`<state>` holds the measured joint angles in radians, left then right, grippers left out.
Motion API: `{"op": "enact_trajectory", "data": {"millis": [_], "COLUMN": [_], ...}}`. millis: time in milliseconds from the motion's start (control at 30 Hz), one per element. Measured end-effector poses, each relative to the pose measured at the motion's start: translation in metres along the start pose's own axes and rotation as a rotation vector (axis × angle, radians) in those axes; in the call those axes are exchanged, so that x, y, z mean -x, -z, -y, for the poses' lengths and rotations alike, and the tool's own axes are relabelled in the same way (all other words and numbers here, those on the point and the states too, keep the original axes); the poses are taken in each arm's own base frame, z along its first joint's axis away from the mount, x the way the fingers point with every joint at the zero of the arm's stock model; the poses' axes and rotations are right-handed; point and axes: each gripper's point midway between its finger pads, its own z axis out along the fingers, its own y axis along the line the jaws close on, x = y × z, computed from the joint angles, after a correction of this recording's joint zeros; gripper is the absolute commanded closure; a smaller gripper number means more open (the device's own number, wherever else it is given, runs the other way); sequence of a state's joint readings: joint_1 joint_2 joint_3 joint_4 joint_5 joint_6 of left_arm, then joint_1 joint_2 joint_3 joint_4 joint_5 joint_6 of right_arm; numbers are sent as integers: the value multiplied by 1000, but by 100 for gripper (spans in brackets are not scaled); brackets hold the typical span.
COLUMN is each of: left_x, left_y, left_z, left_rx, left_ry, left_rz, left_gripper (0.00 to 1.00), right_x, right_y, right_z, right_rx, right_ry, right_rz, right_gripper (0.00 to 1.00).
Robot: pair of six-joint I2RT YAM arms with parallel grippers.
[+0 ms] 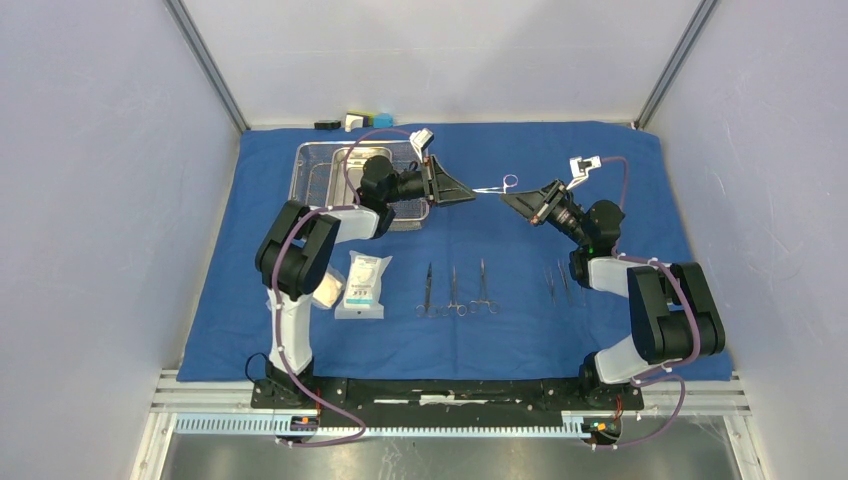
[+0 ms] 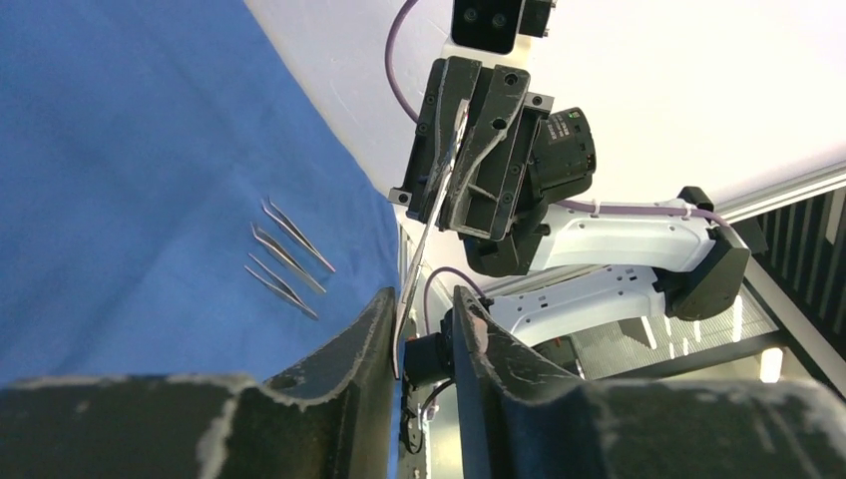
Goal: Open and lay out the surgical kit
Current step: Place the medical item in the surgical kit.
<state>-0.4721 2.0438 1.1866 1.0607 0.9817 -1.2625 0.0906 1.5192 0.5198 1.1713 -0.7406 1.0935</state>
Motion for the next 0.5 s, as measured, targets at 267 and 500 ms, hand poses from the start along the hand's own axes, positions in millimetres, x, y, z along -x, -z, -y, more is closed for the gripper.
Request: {"op": "enact_trajectory", "data": {"millis": [267,500], "left_x": [1,-1], "left_y": [2,3], "left_z": [2,2], "left_rx": [-22,-37], "left_ry": [9,-3], "left_rz": [3,0], "left_gripper": [89,98], "right_x": [1,-2], "right_y": [0,0], "right_z": [-5,-4], "right_rx": [25,32], "right_ry": [9,-1], "right_rz": [-2,-12], "right_gripper": [100,95]}}
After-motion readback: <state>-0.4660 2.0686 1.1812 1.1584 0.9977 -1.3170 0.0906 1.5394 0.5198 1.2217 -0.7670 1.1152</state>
